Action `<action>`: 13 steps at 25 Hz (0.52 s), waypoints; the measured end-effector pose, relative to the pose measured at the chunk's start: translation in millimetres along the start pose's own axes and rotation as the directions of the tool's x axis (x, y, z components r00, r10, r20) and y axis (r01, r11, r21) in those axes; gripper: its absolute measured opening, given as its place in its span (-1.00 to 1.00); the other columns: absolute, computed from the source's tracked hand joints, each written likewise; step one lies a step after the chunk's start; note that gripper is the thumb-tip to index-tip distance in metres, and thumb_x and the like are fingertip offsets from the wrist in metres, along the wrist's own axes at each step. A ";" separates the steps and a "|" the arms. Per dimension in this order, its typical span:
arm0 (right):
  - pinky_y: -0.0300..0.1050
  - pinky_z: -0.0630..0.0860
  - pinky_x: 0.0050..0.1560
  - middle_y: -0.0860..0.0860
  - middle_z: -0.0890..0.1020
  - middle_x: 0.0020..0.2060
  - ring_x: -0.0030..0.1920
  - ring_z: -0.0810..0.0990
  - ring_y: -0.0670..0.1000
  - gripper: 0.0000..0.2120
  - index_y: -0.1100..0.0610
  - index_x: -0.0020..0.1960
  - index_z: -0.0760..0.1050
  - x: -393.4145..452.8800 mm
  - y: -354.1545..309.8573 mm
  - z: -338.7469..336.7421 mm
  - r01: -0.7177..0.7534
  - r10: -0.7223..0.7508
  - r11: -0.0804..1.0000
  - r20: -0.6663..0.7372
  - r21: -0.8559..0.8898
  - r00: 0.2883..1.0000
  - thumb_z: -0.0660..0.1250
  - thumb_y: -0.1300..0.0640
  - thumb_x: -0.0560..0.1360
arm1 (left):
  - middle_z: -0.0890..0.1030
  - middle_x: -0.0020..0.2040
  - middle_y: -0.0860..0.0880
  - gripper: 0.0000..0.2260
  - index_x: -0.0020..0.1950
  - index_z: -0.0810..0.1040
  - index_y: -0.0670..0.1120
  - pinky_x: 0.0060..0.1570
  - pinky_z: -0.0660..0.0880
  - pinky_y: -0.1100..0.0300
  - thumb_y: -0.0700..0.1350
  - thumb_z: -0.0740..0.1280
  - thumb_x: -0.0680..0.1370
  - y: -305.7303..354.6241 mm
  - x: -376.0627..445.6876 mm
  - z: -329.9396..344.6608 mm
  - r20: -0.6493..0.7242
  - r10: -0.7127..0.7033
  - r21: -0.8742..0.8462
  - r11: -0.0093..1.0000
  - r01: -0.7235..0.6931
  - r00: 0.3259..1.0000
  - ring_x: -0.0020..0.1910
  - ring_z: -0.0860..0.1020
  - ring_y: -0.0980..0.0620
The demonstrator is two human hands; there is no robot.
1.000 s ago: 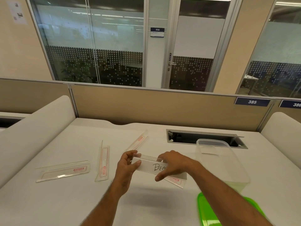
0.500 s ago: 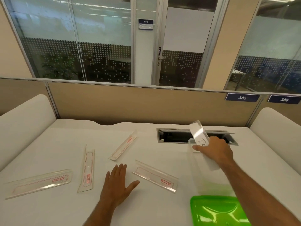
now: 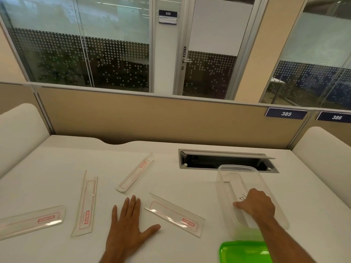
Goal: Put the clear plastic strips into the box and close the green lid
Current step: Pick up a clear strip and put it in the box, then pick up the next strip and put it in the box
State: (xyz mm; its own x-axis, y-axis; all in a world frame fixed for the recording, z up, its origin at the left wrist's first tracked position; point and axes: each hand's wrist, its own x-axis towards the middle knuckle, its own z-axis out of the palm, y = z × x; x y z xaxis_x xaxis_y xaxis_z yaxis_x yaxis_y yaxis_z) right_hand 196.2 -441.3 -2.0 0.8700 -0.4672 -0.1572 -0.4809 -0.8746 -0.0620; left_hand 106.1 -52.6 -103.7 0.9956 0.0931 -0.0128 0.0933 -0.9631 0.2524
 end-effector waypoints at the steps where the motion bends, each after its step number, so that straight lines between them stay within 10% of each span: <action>1: -0.09 0.48 -0.21 0.03 0.62 -0.05 -0.04 0.64 0.11 -0.33 0.10 0.06 0.51 2.1 -0.1 2.3 -0.003 0.003 1.000 0.012 -0.009 1.000 0.52 -0.35 0.17 | -0.18 0.60 0.06 0.08 0.58 -0.15 -0.04 0.50 -0.36 -0.12 0.65 -0.18 0.27 0.0 0.8 -0.6 0.001 0.000 0.002 1.000 0.000 1.000 0.56 -0.25 0.07; 13: -0.03 0.53 -0.13 0.06 0.61 -0.07 -0.02 0.62 0.14 -0.37 0.10 -0.03 0.45 11.8 4.3 6.3 -0.020 0.020 1.000 0.036 0.007 0.999 0.52 -0.35 0.19 | -0.19 0.60 0.08 0.07 0.58 -0.19 -0.02 0.50 -0.36 -0.13 0.65 -0.20 0.27 -1.2 4.5 0.7 0.007 -0.012 0.023 1.000 0.012 1.000 0.56 -0.27 0.10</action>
State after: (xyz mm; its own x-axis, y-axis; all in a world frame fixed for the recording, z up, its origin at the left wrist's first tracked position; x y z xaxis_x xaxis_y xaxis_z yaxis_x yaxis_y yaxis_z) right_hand 203.7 -449.7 -10.4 0.8557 -0.4797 -0.1942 -0.4993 -0.8640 -0.0656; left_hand 110.4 -51.3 -104.7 0.9944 0.1033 -0.0226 0.1057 -0.9675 0.2299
